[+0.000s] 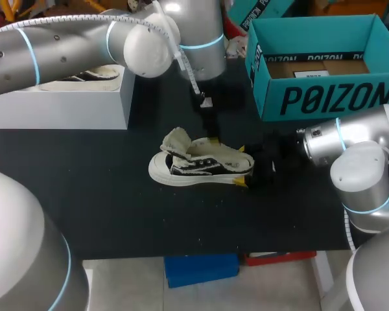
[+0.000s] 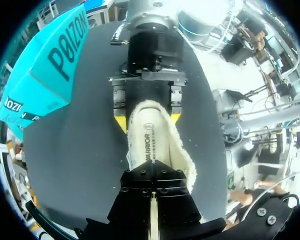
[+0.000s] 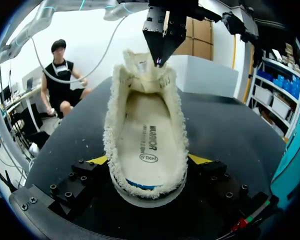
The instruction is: Take the shoe out of the shoebox, open the shoe tongue, remove and reinsert the insole, then place the shoe into the shoebox
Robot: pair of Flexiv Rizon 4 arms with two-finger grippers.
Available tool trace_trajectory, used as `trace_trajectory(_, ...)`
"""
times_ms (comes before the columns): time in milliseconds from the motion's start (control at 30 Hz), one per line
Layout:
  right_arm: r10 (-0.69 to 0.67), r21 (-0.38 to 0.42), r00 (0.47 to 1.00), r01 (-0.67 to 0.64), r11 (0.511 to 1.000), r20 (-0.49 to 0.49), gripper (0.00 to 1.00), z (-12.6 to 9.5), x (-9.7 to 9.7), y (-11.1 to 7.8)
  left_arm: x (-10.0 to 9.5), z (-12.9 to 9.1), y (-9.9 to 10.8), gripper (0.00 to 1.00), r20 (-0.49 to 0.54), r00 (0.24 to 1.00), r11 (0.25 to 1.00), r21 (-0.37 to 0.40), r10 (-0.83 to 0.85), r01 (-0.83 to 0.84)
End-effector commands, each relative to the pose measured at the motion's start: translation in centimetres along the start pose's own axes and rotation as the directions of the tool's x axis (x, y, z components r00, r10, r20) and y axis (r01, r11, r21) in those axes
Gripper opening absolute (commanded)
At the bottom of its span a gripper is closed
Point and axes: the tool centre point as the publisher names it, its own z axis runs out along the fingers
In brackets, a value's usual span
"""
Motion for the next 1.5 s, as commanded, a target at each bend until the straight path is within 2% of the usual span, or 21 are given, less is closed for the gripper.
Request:
trace_trajectory(33,0.002,0.001,1.000,-0.002,1.000,0.001,0.00,0.1,-0.1,0.0,-0.7,1.5,0.0,0.00,-0.310,0.930,0.979,0.023,0.198,-0.201)
trace_trajectory(367,0.002,0.001,1.000,-0.002,1.000,0.001,0.00,0.1,-0.1,0.0,0.9,3.8,1.6,0.00,-0.310,0.947,0.993,-0.053,0.081,-0.103)
trace_trajectory(600,0.002,0.001,1.000,-0.002,1.000,0.001,0.00,0.1,-0.1,0.0,1.5,5.0,2.2,0.00,-0.256,0.967,1.000,-0.026,-0.004,-0.003)
trace_trajectory(900,0.002,0.001,1.000,-0.002,1.000,0.001,0.00,0.1,-0.1,0.0,1.9,5.1,2.3,0.00,-0.156,0.985,0.997,0.036,-0.066,0.073)
trace_trajectory(933,0.002,0.001,1.000,-0.002,1.000,0.001,0.00,0.1,-0.1,0.0,2.0,5.1,2.3,0.00,-0.142,0.987,0.997,0.026,-0.073,0.077)
trace_trajectory(1500,0.002,0.001,1.000,-0.002,1.000,0.001,0.00,0.1,-0.1,0.0,2.9,8.6,1.3,0.00,-0.156,0.984,0.996,-0.004,-0.085,0.086)
